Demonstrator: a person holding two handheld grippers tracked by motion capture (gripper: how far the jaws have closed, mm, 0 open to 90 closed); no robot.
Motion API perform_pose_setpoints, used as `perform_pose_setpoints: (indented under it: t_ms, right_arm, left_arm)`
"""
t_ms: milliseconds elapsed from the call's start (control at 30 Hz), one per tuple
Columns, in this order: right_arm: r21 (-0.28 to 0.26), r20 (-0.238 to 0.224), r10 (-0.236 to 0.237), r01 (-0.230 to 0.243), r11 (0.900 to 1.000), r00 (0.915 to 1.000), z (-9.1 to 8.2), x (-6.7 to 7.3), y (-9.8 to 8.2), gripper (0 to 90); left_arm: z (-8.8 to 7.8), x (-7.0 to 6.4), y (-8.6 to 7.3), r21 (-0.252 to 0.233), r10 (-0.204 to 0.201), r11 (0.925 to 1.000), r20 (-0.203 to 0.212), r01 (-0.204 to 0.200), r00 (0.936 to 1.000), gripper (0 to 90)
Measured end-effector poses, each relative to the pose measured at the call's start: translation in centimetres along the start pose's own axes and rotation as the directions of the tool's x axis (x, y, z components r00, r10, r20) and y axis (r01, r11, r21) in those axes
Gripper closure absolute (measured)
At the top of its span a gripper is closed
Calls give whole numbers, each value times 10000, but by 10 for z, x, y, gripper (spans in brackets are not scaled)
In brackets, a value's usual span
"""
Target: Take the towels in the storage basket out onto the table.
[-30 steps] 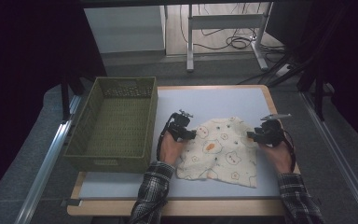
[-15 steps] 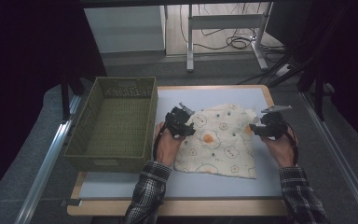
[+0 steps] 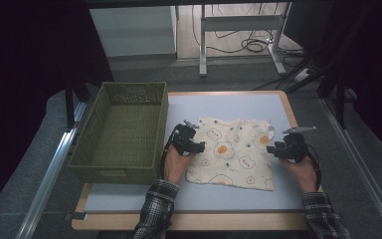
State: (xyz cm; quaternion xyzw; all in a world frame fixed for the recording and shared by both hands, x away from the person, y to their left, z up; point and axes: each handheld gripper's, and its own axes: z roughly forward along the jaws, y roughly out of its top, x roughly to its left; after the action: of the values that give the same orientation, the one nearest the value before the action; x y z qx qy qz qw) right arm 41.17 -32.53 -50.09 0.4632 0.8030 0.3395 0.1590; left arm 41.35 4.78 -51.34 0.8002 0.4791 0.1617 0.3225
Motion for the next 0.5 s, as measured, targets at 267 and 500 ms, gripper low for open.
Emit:
perform_pose_setpoints:
  t_ms: [267, 500]
  right_arm:
    - [-41, -871, -291, 289, 9996, 9958, -16, 21, -20, 599]
    - [171, -1409, -910, 943, 9954, 9858, -41, 49, -47, 621]
  left_arm:
    - [-23, -15, -24, -221, 104, 9997, 685, -89, 9976, 301]
    - [-48, -30, -53, -336, 601, 9978, 801, -575, 9950, 375]
